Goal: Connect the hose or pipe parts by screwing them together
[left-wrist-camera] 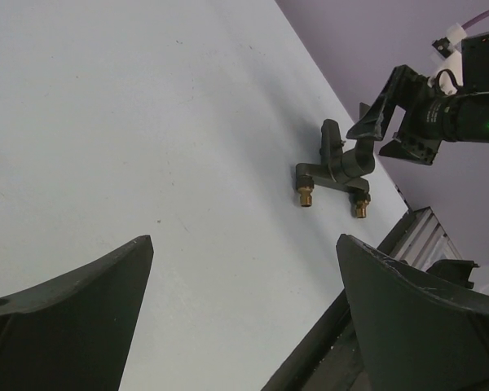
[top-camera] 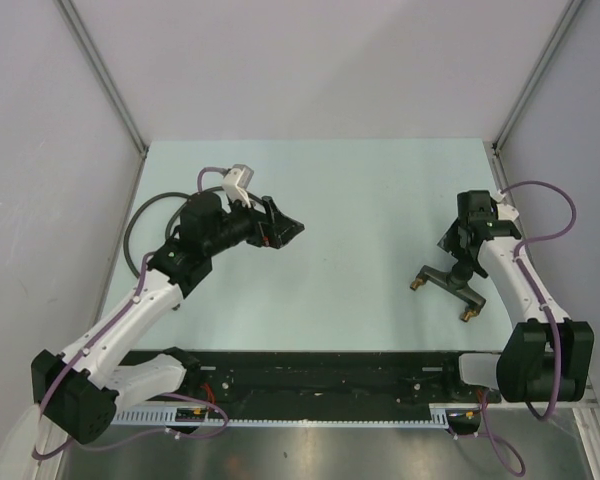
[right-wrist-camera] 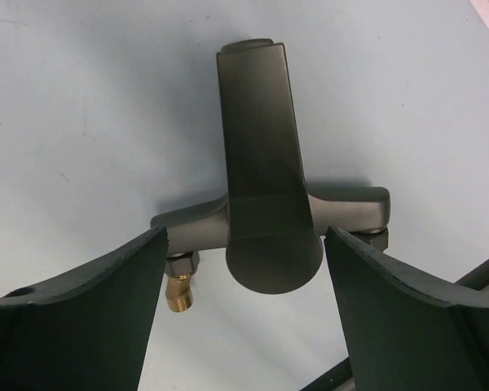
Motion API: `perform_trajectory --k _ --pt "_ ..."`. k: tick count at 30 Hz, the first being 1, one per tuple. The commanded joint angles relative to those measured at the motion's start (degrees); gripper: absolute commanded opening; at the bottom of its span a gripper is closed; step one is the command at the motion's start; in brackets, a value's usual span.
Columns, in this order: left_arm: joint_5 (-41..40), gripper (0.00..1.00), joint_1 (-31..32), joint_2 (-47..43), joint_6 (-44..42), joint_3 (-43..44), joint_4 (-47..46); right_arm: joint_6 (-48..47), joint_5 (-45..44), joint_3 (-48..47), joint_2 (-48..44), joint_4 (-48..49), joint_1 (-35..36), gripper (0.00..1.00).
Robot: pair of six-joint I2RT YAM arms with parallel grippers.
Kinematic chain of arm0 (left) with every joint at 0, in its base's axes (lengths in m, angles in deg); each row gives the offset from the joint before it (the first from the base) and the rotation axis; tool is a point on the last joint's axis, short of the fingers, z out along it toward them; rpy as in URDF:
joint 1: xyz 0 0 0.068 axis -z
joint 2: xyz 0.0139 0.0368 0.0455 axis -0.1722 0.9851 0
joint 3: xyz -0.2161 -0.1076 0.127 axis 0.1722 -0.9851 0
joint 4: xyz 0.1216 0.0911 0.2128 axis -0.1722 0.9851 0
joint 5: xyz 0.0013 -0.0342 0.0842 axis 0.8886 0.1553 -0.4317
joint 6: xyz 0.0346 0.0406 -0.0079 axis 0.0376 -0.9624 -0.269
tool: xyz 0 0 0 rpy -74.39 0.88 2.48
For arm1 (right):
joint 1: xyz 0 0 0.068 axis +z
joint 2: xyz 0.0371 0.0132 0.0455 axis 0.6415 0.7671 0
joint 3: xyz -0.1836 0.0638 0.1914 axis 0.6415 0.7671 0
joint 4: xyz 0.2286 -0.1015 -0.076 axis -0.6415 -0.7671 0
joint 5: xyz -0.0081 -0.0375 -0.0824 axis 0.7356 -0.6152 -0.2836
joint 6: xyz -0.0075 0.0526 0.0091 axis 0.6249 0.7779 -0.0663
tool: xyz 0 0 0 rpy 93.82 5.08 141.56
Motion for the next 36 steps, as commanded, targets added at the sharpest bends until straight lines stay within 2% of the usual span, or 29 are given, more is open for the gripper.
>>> perform_trajectory --k 1,12,18,23,27,32,34,36 --pt "1.1 1.00 -0.2 -0.1 0.9 2.1 -1.0 -2.9 0.7 2.8 -1.3 6.2 -0.1 0.84" --pt "1.8 1.00 -0.2 0.0 1.4 2.2 -0.9 -5.8 -0.1 5.0 1.8 8.2 -0.1 0.81" --pt "0.8 1.00 -0.2 -0.4 1.1 1.9 -0.9 -7.1 0.9 5.3 3.4 9.2 -0.1 0.72" --pt "0.4 0.99 -0.3 -0.6 1.0 1.9 -0.8 -9.1 1.0 5.6 4.3 10.5 -0.1 0.56" --pt "1.1 0.99 -0.2 -0.8 0.1 1.9 -0.8 -10.5 2.3 5.6 3.1 13.4 2.9 0.43" --pt "-1.0 0.98 -0.3 -2.2 -0.7 1.0 -0.7 -14.6 6.2 5.2 2.7 24.5 11.5 0.36" --pt "-1.8 0.98 -0.3 -2.3 -0.9 0.9 -0.8 -17.3 8.9 4.7 3.9 30.2 14.0 0.36" --pt "-2.7 0.97 -0.2 -2.4 -1.1 0.8 -0.7 -21.3 13.7 4.3 5.5 36.9 16.8 0.31"
